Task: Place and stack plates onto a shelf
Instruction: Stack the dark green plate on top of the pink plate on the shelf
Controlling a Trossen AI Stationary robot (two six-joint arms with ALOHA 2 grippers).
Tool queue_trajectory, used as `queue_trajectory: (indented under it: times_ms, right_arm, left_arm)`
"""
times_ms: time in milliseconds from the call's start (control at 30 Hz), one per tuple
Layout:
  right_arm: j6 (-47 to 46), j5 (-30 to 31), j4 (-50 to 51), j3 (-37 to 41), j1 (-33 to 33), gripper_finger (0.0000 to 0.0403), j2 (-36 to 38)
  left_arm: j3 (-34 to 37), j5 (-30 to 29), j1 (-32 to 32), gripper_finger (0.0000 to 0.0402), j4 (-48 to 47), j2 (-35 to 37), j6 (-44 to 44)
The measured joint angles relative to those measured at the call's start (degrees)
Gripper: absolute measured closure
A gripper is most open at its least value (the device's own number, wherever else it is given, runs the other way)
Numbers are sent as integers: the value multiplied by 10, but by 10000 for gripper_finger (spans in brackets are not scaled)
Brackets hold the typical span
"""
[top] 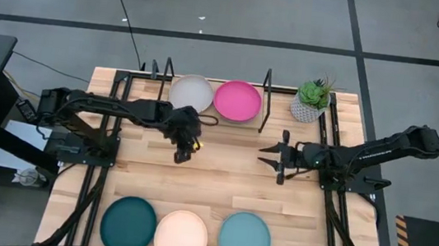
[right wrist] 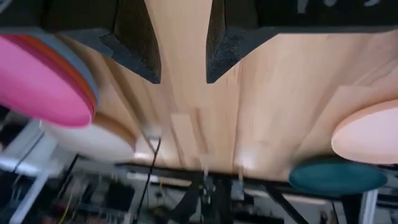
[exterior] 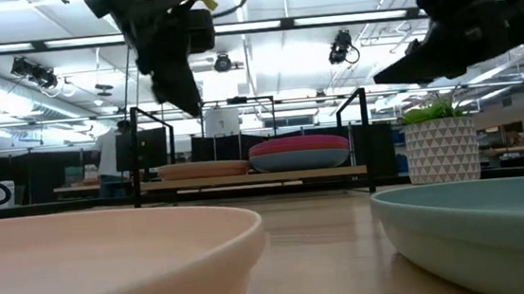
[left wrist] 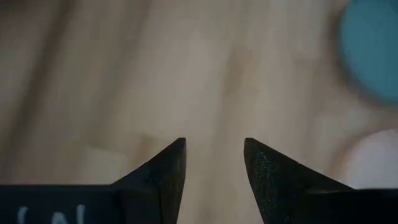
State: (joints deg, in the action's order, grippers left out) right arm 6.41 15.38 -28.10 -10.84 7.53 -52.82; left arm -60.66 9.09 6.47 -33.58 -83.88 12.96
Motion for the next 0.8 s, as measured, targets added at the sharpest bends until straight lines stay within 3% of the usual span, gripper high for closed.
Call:
queue_trajectory:
  times_ms: [133,267,533,633,800]
  right_arm:
    - [21,0,-136,54,0,270,-29]
    - [36,0,-202,83,0,270,-65]
    - [88,-29,-209,54,0,270,-122]
    - [104,-47,-212,37,0,270,-146]
    - [124,-62,-212,6,0,270,-200]
  left_arm:
    - [0,31,-38,241,-40,-1,103]
    - [0,32,-89,242,-90,-1,197]
    - [1,-58,-191,242,-95,-22,364]
    - [1,-62,-222,242,-97,-39,402]
    - [1,-47,-266,242,-93,-49,556]
